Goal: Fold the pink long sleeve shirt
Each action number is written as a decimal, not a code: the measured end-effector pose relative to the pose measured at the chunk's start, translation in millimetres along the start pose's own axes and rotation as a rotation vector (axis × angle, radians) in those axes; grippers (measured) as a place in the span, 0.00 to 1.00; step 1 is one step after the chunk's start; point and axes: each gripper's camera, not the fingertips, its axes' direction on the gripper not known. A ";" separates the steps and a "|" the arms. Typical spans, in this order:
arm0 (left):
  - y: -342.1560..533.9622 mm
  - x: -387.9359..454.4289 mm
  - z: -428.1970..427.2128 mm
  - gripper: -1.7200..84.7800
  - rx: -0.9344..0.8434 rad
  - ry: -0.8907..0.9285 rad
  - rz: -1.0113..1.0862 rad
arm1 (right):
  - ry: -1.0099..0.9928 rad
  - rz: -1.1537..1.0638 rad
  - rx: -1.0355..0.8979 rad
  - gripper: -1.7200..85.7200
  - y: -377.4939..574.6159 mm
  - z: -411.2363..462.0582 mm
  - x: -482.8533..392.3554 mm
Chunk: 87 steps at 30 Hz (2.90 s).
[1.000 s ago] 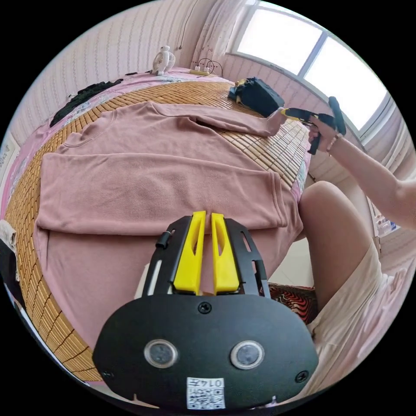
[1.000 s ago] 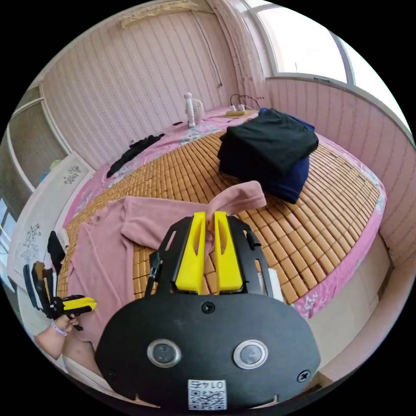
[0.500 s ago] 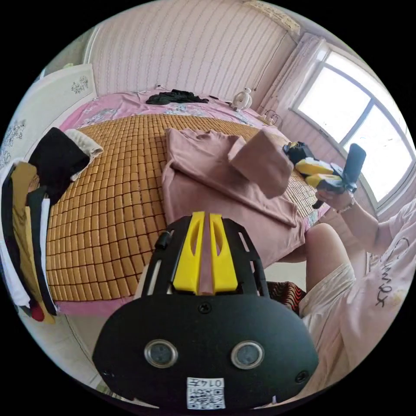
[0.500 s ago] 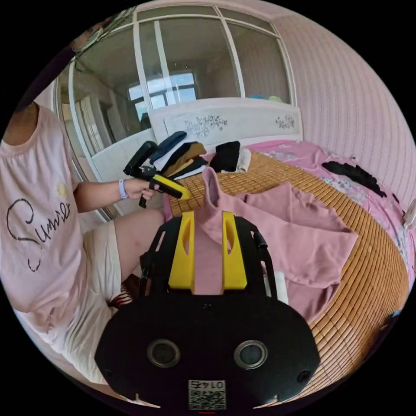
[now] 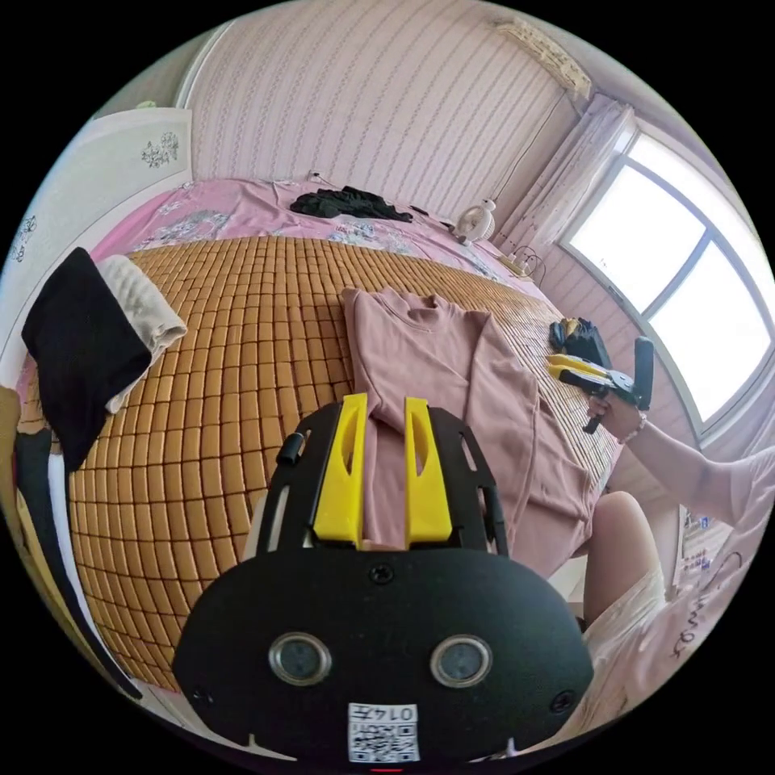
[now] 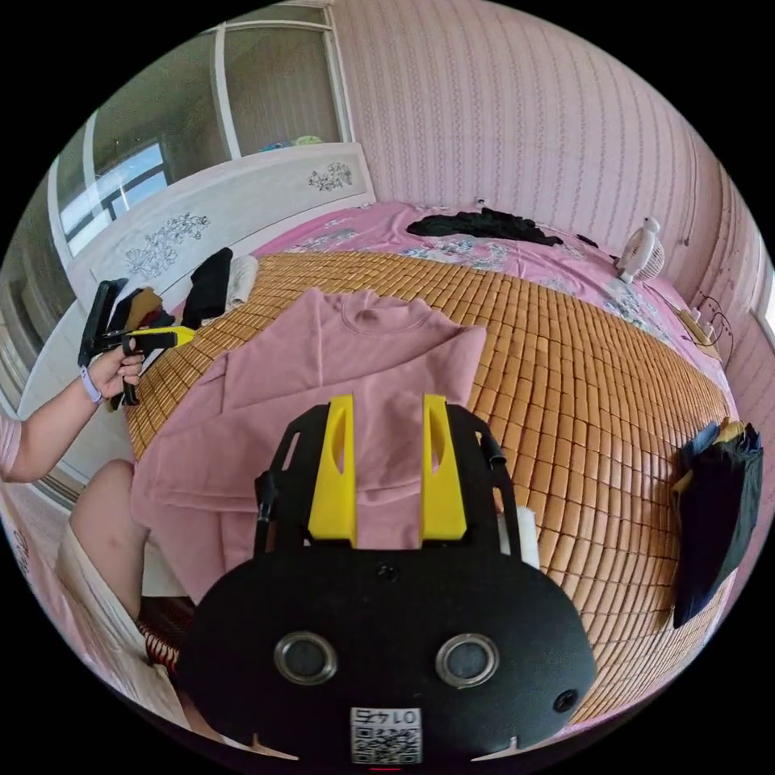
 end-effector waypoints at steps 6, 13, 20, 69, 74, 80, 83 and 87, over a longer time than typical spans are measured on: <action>-95.3 -33.5 77.4 0.14 -0.045 0.026 -0.056 | 0.088 0.164 -0.050 0.18 -61.6 70.0 53.0; -140.9 -60.1 141.6 0.06 -0.257 -0.056 -0.086 | -0.110 0.323 -0.123 0.06 -88.6 102.3 100.7; -161.4 -56.7 59.2 0.02 -0.004 0.040 -0.032 | -0.243 0.248 0.197 0.05 -115.9 5.9 115.0; 151.9 203.3 -71.9 0.07 -0.287 -0.301 0.290 | -0.030 -0.284 -0.386 0.03 -53.3 -54.8 -163.3; 135.5 284.9 -15.5 0.03 -0.179 0.061 0.367 | -0.028 -0.512 -0.391 0.02 -132.2 26.2 -231.2; 163.7 314.9 47.9 0.01 -0.268 -0.037 0.404 | -0.024 -0.652 -0.665 0.02 -160.0 97.8 -243.4; 165.4 328.6 32.1 0.01 -0.290 -0.012 0.445 | 0.014 -0.678 -0.675 0.02 -184.4 85.2 -244.1; 185.8 338.0 46.7 0.01 -0.388 0.012 0.465 | 0.073 -0.624 -0.634 0.02 -176.2 124.2 -230.2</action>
